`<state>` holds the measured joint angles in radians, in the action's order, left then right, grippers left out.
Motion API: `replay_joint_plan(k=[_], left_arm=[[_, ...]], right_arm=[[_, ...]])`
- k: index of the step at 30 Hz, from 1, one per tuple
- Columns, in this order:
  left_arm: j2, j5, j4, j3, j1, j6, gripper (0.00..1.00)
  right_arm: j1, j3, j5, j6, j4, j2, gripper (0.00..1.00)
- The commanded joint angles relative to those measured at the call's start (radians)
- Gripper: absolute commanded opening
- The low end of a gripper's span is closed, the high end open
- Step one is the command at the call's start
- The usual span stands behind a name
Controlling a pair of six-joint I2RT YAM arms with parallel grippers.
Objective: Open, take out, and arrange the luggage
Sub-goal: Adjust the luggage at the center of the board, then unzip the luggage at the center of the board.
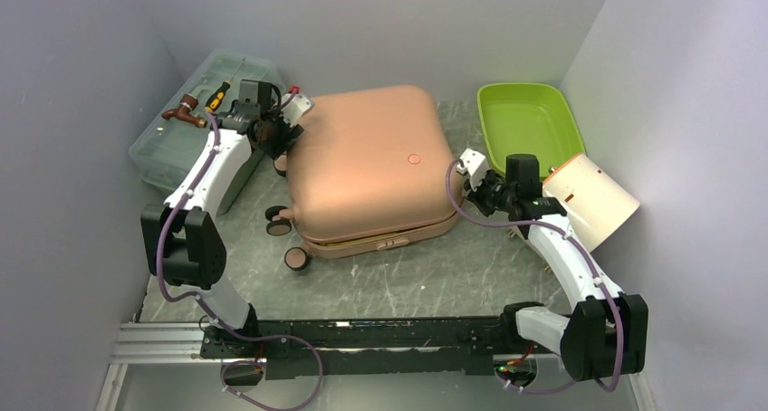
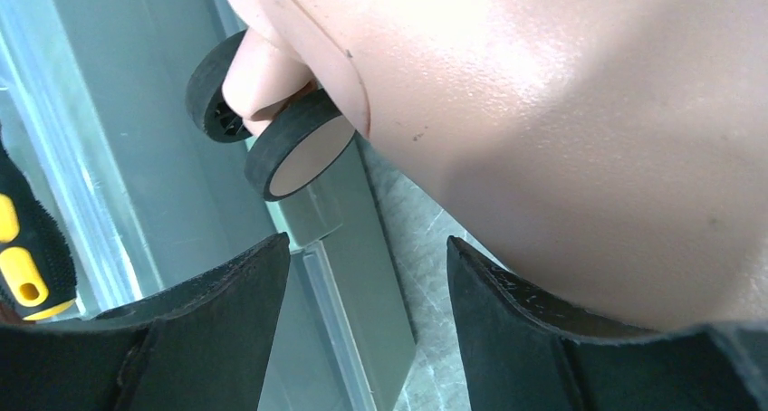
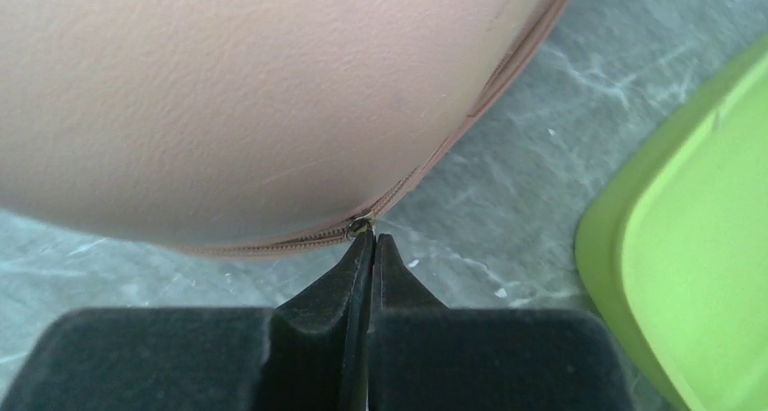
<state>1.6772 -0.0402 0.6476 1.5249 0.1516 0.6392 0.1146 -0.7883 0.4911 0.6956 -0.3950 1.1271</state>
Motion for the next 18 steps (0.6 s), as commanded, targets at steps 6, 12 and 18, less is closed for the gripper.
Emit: replay_joint_plan(k=[6,12,18], left_arm=[[-0.014,0.2,0.099,0.001,0.102,-0.046,0.7],[-0.008,0.201,0.111,0.033,0.127,-0.05,0.7],[-0.004,0.195,0.108,0.025,0.147,-0.051,0.7]], right_arm=[[-0.028,-0.028,-0.186,-0.096,0.267,-0.011,0.0],[-0.028,-0.087,-0.164,-0.064,0.296,0.121,0.0],[-0.028,-0.161,-0.073,-0.073,0.389,0.261,0.0]])
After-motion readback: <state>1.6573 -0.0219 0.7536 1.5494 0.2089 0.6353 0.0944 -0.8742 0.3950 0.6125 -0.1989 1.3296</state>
